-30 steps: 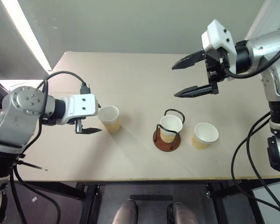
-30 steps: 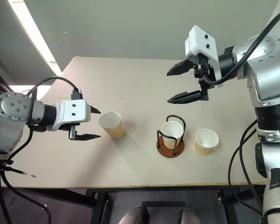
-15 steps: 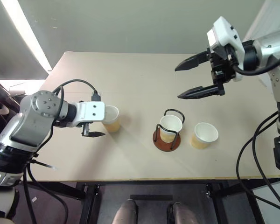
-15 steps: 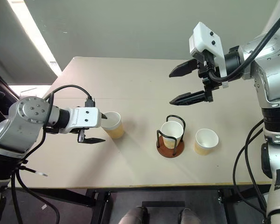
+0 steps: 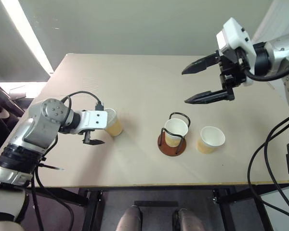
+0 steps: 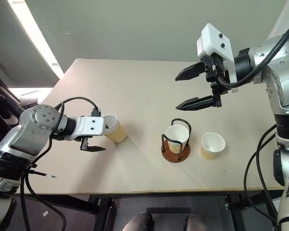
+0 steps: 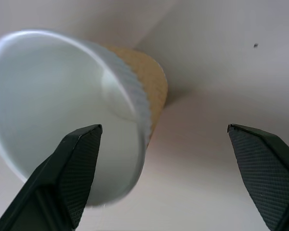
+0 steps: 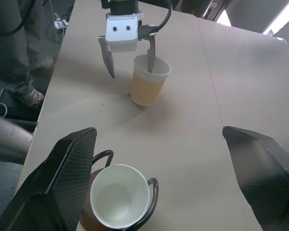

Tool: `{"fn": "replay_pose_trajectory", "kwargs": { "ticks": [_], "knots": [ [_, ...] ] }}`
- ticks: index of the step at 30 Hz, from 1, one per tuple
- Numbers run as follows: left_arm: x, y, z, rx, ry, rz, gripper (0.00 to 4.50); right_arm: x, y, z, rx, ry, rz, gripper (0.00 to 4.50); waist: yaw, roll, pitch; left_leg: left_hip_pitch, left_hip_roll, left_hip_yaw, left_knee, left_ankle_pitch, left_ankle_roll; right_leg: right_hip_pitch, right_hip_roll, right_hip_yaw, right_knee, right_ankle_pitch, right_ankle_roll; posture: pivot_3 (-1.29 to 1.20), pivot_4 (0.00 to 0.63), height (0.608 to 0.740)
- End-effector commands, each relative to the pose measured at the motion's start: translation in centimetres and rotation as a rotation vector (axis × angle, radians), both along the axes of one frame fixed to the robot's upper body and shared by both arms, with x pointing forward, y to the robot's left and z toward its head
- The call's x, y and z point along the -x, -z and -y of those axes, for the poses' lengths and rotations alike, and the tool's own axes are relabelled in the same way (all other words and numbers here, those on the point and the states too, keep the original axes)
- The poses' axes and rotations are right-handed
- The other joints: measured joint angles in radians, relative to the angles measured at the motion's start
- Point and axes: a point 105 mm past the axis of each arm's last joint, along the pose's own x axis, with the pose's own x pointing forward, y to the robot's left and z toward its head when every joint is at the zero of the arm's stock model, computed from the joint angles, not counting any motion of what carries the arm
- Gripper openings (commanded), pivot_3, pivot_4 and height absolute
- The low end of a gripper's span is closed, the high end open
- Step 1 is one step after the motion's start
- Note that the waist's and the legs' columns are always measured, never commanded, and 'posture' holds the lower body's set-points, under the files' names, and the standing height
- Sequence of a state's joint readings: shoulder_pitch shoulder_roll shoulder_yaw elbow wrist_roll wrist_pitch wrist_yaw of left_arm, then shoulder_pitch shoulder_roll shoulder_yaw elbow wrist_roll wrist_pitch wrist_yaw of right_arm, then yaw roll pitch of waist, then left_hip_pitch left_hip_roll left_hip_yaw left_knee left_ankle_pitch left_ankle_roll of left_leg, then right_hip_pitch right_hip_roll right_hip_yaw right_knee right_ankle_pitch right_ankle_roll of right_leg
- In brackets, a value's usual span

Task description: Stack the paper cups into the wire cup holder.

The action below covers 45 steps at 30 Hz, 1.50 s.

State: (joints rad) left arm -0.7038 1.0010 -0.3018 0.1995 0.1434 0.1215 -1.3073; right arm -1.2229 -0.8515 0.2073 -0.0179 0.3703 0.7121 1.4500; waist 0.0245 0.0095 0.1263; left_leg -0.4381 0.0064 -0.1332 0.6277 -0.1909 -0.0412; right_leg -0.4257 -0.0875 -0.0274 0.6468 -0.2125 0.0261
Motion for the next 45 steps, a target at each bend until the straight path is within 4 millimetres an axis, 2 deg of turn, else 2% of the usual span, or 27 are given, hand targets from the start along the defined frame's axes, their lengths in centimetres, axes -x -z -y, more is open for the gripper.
{"fn": "replay_pose_trajectory", "kwargs": {
  "ticks": [1,10,11,15,22,28,37,38,45],
  "knots": [
    [-0.5,-1.4,0.6,0.015,0.025,0.043,3.52,0.6,-1.2,0.4,-0.023,0.002,0.053,4.36,0.001,0.0,0.0,0.0,0.0,0.0,0.0,0.0,0.0,0.0,0.0,0.0,0.0,0.0,0.0,0.0,0.15,0.74],
    [-0.5,-4.0,1.8,0.076,0.074,0.062,0.23,0.3,-1.0,0.7,-0.019,0.016,0.056,4.36,0.0,0.0,0.0,0.0,0.0,0.0,0.0,0.0,0.0,0.0,0.0,0.0,0.0,0.0,0.0,0.0,0.15,0.74],
    [-0.3,-4.6,2.1,0.085,0.096,0.056,0.04,0.3,-0.9,0.9,-0.017,0.02,0.054,4.36,0.0,0.0,0.0,0.0,0.0,0.0,0.0,0.0,0.0,0.0,0.0,0.0,0.0,0.0,0.001,0.0,0.15,0.74],
    [0.9,-6.7,3.4,0.163,0.177,0.005,0.04,0.2,-0.7,1.2,-0.015,0.022,0.051,4.36,0.0,0.0,0.0,-0.001,0.0,0.0,0.001,0.0,0.0,0.0,0.0,0.0,0.0,0.0,0.001,0.0,0.15,0.74],
    [2.4,-12.5,7.4,0.419,0.296,-0.038,0.04,0.6,0.4,2.4,-0.025,0.04,-0.015,4.36,0.009,-0.001,0.0,-0.002,-0.001,0.0,0.002,0.001,0.0,0.0,0.0,0.0,-0.001,0.001,0.002,0.0,0.15,0.74],
    [3.6,-16.3,10.8,0.57,0.424,-0.064,0.04,0.3,1.5,3.5,-0.041,0.129,-0.038,4.36,0.007,-0.001,0.0,-0.002,-0.001,0.001,0.002,0.001,0.0,0.001,0.0,0.0,-0.002,0.004,0.007,0.0,0.15,0.74],
    [4.2,-16.9,13.7,0.577,0.563,-0.146,0.04,1.3,3.2,5.5,-0.042,0.257,-0.088,4.36,0.008,-0.001,0.0,-0.002,0.0,0.002,0.003,0.002,0.002,0.002,0.0,0.001,-0.003,0.009,0.018,0.0,0.15,0.74],
    [4.3,-16.8,13.9,0.569,0.575,-0.152,0.04,1.5,3.3,5.5,-0.04,0.264,-0.093,4.36,0.008,-0.001,0.0,-0.002,0.0,0.002,0.003,0.002,0.002,0.002,0.0,0.002,-0.004,0.011,0.022,0.0,0.15,0.74],
    [4.1,-14.9,16.7,0.484,0.678,-0.221,0.04,2.5,4.0,6.8,-0.037,0.348,-0.093,4.36,0.016,-0.001,0.0,-0.003,-0.001,0.002,0.006,0.002,0.003,0.003,-0.001,0.002,-0.005,0.011,0.023,0.0,0.15,0.74]
  ]
}}
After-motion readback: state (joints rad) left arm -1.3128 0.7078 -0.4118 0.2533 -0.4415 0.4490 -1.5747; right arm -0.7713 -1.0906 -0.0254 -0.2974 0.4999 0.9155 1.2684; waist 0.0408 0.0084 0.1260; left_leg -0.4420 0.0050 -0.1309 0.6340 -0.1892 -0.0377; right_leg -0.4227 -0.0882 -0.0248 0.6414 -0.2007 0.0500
